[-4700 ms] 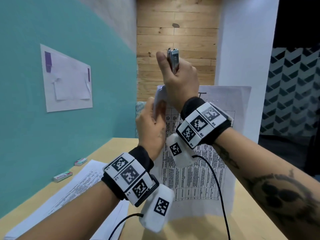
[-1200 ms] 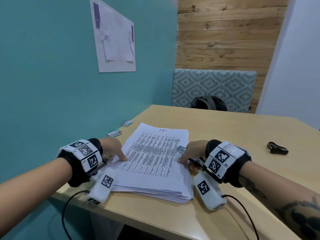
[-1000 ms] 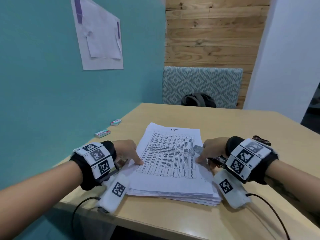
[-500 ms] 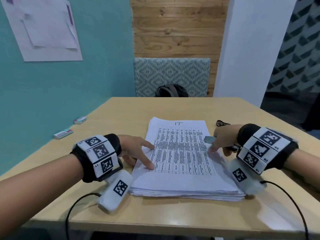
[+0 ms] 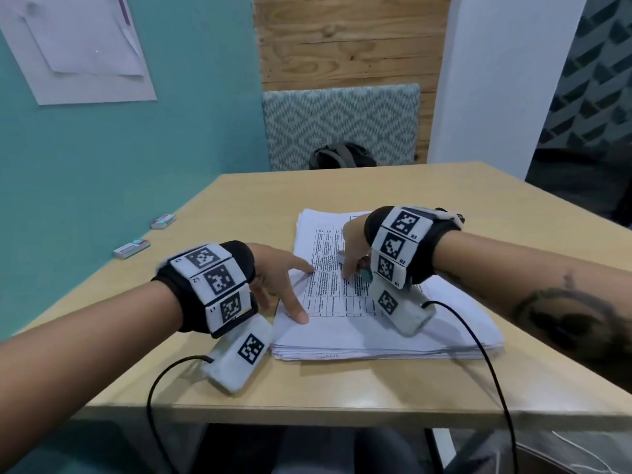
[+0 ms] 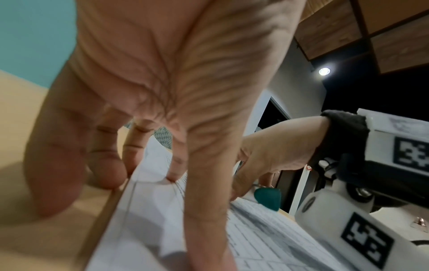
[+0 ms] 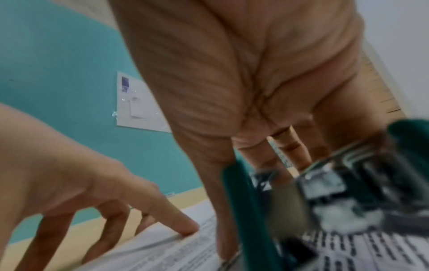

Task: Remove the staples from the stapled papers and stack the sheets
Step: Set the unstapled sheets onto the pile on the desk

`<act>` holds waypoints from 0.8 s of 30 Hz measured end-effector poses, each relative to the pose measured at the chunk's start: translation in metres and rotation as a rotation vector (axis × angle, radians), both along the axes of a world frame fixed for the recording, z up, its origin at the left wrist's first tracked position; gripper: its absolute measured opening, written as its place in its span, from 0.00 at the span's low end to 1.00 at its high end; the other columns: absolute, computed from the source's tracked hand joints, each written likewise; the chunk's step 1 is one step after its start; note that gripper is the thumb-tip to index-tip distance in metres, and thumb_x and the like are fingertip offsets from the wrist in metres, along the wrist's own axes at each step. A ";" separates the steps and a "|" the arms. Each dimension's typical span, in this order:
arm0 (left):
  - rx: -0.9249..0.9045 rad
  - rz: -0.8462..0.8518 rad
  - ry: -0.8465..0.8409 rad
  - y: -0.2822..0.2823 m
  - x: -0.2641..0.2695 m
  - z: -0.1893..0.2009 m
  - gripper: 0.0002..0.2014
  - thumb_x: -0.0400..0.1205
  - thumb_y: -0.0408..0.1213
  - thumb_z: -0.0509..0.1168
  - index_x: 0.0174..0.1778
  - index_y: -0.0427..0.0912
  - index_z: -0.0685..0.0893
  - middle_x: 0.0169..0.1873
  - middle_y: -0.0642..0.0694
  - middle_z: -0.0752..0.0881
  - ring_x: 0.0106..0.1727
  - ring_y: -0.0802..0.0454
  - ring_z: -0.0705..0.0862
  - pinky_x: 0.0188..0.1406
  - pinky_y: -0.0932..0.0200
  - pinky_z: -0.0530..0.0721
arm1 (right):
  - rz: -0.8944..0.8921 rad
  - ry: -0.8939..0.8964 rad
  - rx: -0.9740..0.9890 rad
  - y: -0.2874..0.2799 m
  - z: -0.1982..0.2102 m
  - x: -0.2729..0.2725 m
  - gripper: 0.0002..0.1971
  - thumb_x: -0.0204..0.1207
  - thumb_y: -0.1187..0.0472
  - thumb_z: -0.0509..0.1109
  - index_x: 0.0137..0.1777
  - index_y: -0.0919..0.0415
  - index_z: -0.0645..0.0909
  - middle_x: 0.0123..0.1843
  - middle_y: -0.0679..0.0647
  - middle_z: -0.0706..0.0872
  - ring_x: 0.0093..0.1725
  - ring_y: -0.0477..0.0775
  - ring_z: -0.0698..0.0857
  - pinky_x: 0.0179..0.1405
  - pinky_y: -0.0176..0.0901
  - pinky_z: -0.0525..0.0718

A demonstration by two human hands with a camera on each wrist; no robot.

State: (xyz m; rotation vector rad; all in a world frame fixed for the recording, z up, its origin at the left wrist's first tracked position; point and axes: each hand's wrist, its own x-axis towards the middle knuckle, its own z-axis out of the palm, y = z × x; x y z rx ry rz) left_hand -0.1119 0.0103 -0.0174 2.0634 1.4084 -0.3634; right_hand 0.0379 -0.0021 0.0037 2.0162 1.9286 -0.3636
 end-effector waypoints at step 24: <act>0.462 -0.177 0.119 -0.142 -0.050 -0.056 0.56 0.44 0.77 0.09 0.74 0.63 0.24 0.82 0.48 0.36 0.83 0.49 0.38 0.79 0.44 0.50 | -0.119 0.092 0.310 -0.208 -0.075 0.014 0.58 0.35 0.25 0.03 0.74 0.45 0.16 0.75 0.48 0.15 0.76 0.49 0.19 0.80 0.58 0.41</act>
